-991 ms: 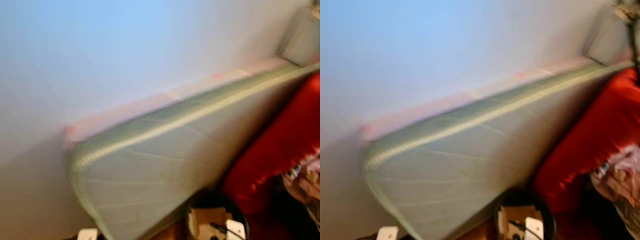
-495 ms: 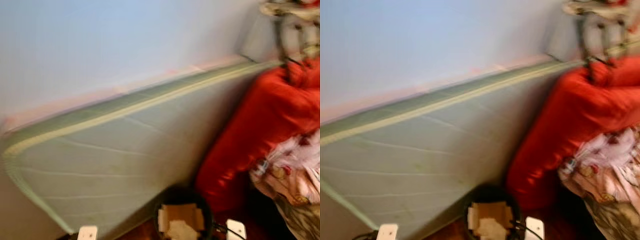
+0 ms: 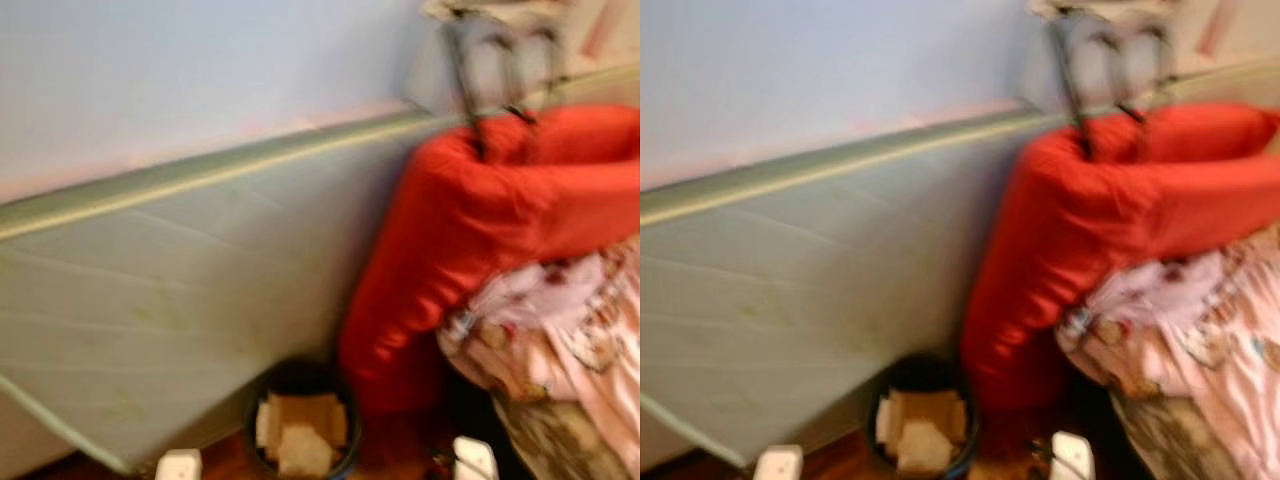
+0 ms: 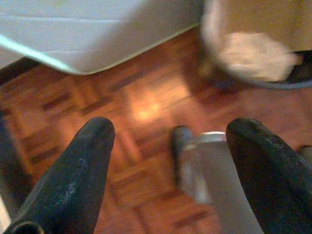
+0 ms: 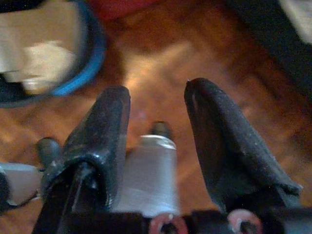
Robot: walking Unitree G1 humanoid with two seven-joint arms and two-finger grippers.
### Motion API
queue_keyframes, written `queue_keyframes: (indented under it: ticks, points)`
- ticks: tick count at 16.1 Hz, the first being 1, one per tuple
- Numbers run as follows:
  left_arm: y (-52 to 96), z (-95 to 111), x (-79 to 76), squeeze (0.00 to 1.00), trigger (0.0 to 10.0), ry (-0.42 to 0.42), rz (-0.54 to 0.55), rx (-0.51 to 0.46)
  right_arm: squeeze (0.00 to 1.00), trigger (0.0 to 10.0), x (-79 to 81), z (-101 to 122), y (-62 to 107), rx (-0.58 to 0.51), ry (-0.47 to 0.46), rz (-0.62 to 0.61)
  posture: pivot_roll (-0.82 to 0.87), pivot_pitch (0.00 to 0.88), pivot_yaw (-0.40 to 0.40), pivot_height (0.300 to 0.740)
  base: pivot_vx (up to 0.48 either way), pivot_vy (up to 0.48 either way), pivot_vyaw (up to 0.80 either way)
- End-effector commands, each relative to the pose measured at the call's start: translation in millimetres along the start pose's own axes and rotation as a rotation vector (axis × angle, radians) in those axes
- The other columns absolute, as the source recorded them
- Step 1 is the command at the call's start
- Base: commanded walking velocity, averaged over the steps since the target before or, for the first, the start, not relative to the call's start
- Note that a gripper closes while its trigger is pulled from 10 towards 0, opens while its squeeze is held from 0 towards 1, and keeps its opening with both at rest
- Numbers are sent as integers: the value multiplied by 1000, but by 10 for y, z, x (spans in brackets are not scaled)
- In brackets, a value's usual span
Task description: Clean up the room
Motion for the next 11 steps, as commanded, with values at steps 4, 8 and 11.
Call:
queue_keyframes:
  ticks: [4,8,11]
  points:
    - [-107,230,-155,0,10000,20,-59,45,0,10000,-49,808,-101,-84,162,35,66,0,-155,740,0,-442,-666]
    - [-103,214,-137,0,10000,10,-55,50,0,10000,-37,783,-101,-76,167,38,69,0,-144,740,0,-376,-739]
    - [-100,199,-123,0,10000,3,-49,53,0,10000,-30,762,-101,-71,166,41,73,0,-140,740,0,0,-731]
Point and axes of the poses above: a point about 5 cm out from each wrist's last joint towards the gripper, its own y axis pointing back from the gripper into the wrist, its own z axis along the axis of the wrist's last joint, x = y × z, the point moved 6 cm from there along -y, pointing out of the wrist towards the gripper, and after that the axes turned 14 degrees about y, right-handed, at the moved point
